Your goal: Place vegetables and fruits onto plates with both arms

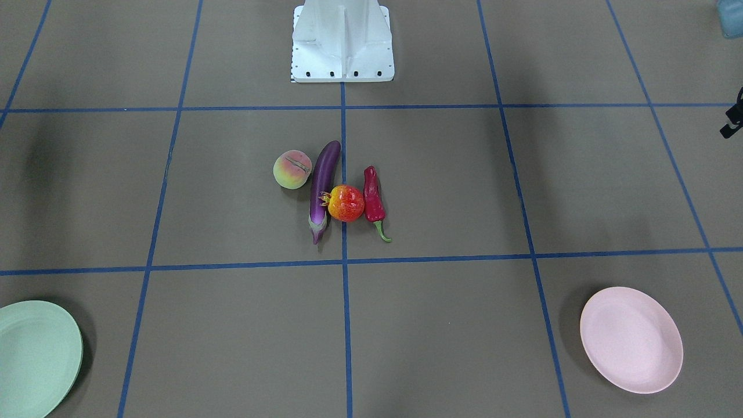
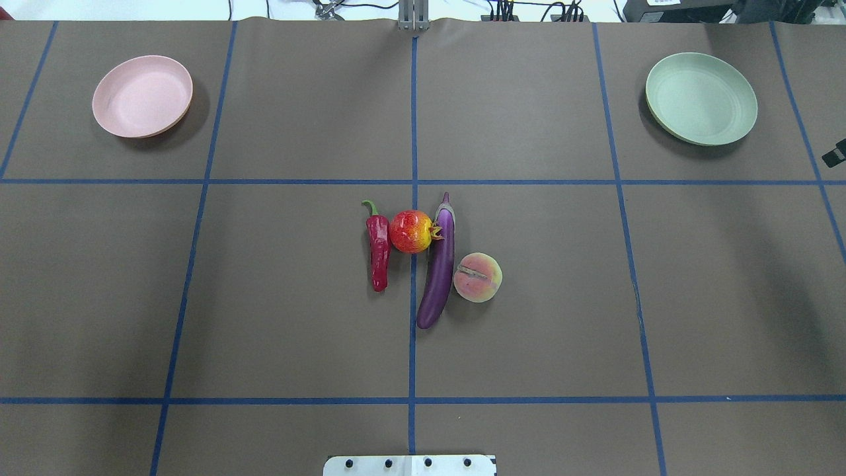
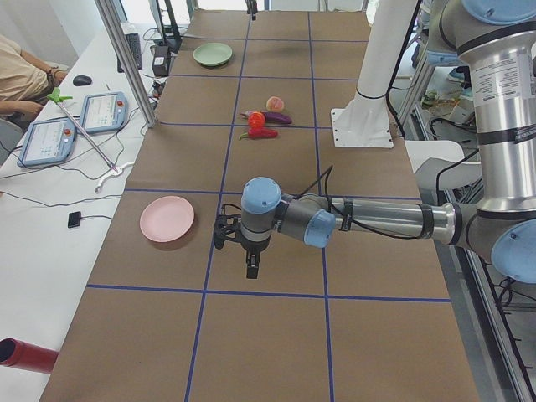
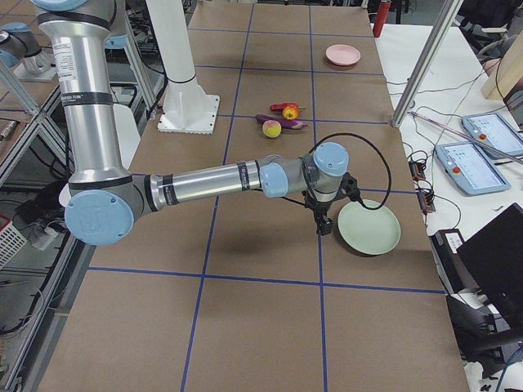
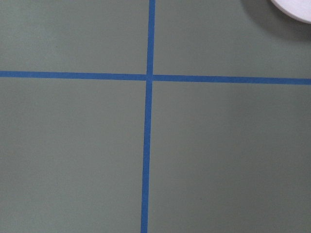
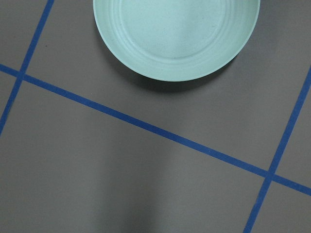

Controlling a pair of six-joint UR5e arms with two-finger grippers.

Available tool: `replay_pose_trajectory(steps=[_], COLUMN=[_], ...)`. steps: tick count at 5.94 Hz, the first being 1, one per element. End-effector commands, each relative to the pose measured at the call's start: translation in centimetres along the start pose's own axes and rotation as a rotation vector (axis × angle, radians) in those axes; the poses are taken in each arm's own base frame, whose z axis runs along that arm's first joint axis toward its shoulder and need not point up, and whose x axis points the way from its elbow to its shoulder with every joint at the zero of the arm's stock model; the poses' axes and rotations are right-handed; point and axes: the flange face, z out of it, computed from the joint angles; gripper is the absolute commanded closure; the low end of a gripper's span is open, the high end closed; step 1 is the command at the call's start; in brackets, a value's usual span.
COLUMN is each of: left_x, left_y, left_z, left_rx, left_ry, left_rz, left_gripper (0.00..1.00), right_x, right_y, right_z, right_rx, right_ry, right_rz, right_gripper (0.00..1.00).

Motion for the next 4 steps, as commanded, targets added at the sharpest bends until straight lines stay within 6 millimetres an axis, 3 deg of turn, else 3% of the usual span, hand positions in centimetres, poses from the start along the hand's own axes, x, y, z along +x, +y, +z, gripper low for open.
replay_pose_trajectory(steps=[1,2,3,4], left_x=[0.5,1.6,4.5,5.7], left_y=[-0.6,-2.8,-5.7,-6.6], left_z=[0.2,0.5,1.0,1.3], left_rx=[0.009,0.016,0.021,0.016], left_ry=[0.001,0.009,0.022,0.030], left_rz=[0.006,0.030,0.076,0.093], left_gripper=[0.00,0.00,0.00,0.00], right_x=[0.0,-0.9,-1.6,-3.1], right_y=[0.9,0.6,0.2,-0.3], right_z=[0.0,0.7,1.1,2.5], right_rx=[0.001,-0.006,0.002,-0.012], right_ry=[0.014,0.007,0.005,-0.003], right_rz=[0.024,0.093,0.075,0.041], right_gripper=[0.00,0.00,0.00,0.00])
